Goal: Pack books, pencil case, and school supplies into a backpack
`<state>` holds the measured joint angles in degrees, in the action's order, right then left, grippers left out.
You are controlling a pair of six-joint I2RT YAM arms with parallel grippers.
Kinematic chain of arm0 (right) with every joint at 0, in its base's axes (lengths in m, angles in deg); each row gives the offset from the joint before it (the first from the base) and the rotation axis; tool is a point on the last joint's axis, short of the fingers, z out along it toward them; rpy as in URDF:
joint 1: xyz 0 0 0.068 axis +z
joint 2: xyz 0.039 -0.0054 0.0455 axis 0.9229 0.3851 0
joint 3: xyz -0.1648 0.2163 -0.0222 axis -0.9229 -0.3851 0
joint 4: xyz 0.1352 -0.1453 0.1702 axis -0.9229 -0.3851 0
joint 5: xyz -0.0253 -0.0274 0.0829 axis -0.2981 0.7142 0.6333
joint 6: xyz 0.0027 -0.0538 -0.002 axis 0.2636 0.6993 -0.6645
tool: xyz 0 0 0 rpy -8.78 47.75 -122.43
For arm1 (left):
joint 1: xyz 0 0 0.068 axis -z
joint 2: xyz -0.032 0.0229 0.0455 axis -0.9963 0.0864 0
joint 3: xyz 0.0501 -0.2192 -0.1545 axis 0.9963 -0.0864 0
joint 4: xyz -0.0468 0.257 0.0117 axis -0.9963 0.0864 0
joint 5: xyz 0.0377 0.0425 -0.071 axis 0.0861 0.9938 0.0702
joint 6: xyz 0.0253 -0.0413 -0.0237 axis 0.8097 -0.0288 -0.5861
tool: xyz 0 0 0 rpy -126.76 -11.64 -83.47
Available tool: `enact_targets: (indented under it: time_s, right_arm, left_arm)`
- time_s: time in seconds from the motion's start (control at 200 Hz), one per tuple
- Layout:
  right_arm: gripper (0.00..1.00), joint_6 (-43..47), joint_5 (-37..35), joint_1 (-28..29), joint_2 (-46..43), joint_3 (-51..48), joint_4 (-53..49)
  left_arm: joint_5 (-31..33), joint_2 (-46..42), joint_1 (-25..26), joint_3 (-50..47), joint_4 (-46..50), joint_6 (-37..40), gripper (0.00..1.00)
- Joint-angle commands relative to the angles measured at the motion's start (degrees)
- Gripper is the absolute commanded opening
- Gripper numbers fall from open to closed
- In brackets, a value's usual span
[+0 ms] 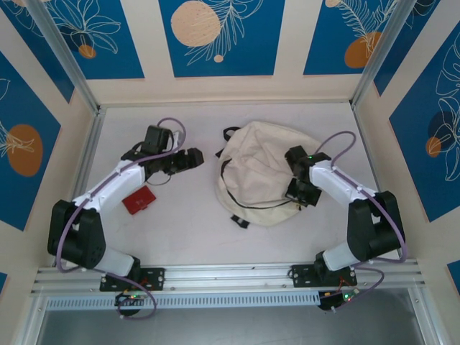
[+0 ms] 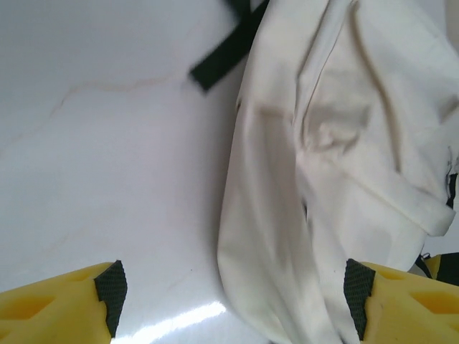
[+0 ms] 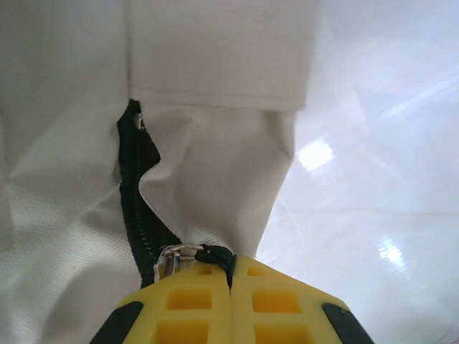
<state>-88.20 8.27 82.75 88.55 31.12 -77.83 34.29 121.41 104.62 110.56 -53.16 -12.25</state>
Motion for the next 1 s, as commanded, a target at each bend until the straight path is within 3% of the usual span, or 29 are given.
enact_targets:
  time_s: [0.0, 0.06, 0.14, 0.275, 0.4, 0.48, 0.555, 0.69, 0.805, 0.995]
  right_arm:
    - [0.35, 1.39, -3.49, -1.75, -3.37, 3.77, 0.12]
    - [0.52, 3.16, -1.56, -1.31, -4.79, 6.36, 1.15]
    - [0.66, 6.46, 5.65, -0.69, -5.59, 8.38, 5.44]
    - [0.70, 8.26, 16.82, -0.44, -2.85, 9.96, 12.55]
    - [0.70, 8.39, 18.33, -0.54, 2.83, 12.20, 15.31]
    - [0.70, 9.42, 18.29, -0.72, 6.93, 14.03, 15.73]
    - [0.69, 10.92, 18.82, -0.63, 10.33, 15.26, 15.91]
    - [0.68, 12.95, 21.18, 0.92, 13.62, 15.59, 16.65]
    - [0.68, 13.44, 23.67, 3.30, 14.97, 15.28, 17.15]
    - [0.67, 10.07, 29.82, 10.90, 15.70, 13.56, 20.35]
  left_arm:
    - [-2.66, 7.70, 1.67, 6.17, 1.36, 4.66, 0.81]
    - [-3.34, 12.33, 3.56, 10.58, 1.83, 5.16, 0.81]
    - [-3.97, 18.93, 5.47, 16.36, 2.86, 5.63, 0.81]
    - [-3.08, 28.90, 7.15, 25.03, 5.30, 6.19, 0.81]
    - [-5.58, 35.93, 8.07, 31.47, 7.72, 6.15, 0.75]
    - [-6.89, 39.21, 8.83, 34.42, 9.87, 6.42, 0.66]
    - [-7.77, 41.15, 9.20, 35.70, 11.69, 6.84, 0.52]
    - [-4.88, 40.30, 9.23, 32.81, 12.91, 7.17, 0.20]
    - [-1.92, 35.68, 8.32, 25.11, 11.39, 6.77, 0.00]
    - [2.49, 22.90, 4.04, 7.34, 7.42, 5.69, 0.00]
